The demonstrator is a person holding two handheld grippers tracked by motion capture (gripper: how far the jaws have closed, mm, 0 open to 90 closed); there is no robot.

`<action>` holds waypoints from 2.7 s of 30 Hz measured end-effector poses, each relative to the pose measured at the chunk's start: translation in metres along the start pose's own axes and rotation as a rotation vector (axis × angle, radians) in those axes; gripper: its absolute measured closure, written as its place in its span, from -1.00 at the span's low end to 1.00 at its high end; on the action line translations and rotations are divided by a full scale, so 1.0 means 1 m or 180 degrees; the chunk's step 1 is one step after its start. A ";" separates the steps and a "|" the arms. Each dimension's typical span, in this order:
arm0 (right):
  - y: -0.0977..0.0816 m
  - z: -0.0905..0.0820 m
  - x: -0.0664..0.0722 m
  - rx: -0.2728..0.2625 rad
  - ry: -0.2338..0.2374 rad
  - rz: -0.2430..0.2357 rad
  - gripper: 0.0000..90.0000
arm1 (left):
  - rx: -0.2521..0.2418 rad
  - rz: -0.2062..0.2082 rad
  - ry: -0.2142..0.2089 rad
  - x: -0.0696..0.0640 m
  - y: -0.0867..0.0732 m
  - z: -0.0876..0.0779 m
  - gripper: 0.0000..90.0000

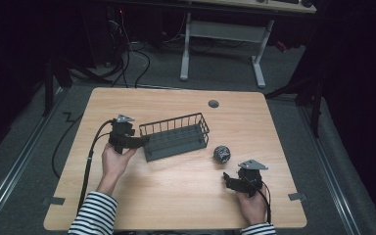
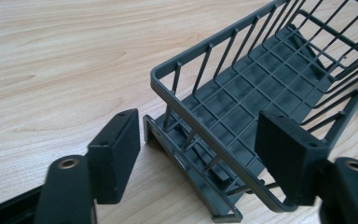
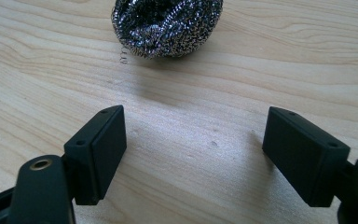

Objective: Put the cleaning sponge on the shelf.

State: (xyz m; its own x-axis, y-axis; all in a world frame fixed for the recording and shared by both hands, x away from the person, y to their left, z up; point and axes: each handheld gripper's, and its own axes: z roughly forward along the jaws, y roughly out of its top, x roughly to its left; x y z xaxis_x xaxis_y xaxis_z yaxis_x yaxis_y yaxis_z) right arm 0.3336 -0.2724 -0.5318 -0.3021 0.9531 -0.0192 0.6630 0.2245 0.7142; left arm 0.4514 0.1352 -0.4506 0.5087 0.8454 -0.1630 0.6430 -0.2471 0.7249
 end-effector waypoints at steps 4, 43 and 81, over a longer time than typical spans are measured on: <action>0.000 0.000 0.000 0.0000 0.0002 -0.0003 -0.52 | 0.0054 0.0035 0.0012 -0.003 -0.001 0.003 -0.14; 0.000 0.000 0.001 0.0003 0.0006 -0.0005 -0.52 | 0.0102 0.0123 -0.0253 -0.016 -0.023 -0.018 0.13; 0.000 0.000 0.001 0.0003 0.0008 -0.0006 -0.53 | -0.0354 0.0184 -0.0288 -0.009 -0.034 -0.054 -0.47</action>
State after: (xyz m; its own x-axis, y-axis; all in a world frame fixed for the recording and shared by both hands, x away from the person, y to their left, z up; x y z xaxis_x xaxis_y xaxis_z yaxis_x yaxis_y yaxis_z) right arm 0.3333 -0.2718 -0.5317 -0.3049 0.9522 -0.0188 0.6631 0.2264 0.7134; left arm 0.3935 0.1615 -0.4374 0.5959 0.7838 -0.1750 0.5463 -0.2359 0.8036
